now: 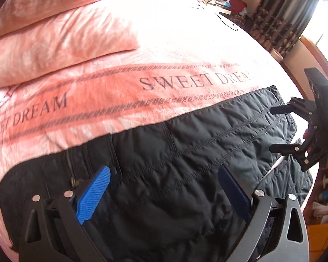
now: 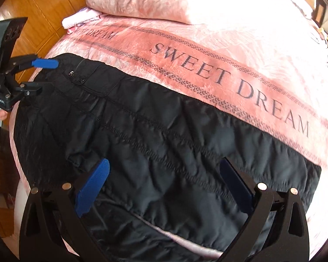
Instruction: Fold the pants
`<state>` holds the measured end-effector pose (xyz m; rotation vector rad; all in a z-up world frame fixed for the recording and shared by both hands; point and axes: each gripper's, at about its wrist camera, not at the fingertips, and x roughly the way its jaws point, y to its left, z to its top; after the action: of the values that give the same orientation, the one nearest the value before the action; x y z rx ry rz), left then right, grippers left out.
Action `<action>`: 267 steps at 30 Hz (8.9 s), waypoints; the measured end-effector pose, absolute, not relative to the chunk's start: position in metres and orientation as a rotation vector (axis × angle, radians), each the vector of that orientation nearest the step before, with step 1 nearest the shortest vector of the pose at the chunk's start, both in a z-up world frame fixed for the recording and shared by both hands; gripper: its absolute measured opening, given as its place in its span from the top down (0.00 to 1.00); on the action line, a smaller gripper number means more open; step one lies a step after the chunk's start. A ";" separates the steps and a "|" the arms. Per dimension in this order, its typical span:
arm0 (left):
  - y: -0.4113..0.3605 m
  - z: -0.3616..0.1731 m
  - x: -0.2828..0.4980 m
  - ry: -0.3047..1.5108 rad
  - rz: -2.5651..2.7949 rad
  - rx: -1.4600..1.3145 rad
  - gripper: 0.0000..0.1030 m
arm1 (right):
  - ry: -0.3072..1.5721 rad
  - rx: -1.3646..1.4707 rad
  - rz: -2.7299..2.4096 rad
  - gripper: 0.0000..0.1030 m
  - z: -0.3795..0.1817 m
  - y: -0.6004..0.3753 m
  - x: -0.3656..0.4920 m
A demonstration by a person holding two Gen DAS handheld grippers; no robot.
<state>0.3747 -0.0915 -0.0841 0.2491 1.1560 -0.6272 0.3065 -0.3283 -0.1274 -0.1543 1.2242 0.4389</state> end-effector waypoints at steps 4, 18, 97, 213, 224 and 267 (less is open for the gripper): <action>-0.100 -0.115 0.408 1.166 -0.664 0.319 0.10 | 1.241 -0.172 0.491 0.02 -0.154 -0.337 0.356; -0.124 -0.156 0.444 1.200 -0.808 0.353 0.18 | 1.323 -0.440 0.623 0.02 -0.206 -0.335 0.403; -0.054 -0.161 0.041 1.038 -0.606 0.313 0.82 | 0.980 -0.155 0.394 0.88 -0.167 -0.316 -0.019; -0.106 -0.152 0.049 1.027 -0.324 0.143 0.10 | 0.936 0.023 0.050 0.32 -0.082 -0.451 0.000; -0.086 -0.153 0.066 1.064 -0.318 0.116 0.09 | 1.194 -0.220 0.686 0.17 -0.134 -0.364 0.166; -0.071 -0.166 0.249 1.259 -1.071 0.505 0.34 | 1.007 -0.009 0.619 0.54 -0.134 -0.364 0.078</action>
<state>0.2486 -0.0709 -0.1662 0.5046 1.2590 -1.0713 0.0779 -0.3643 -0.1337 -0.0090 1.0070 0.6185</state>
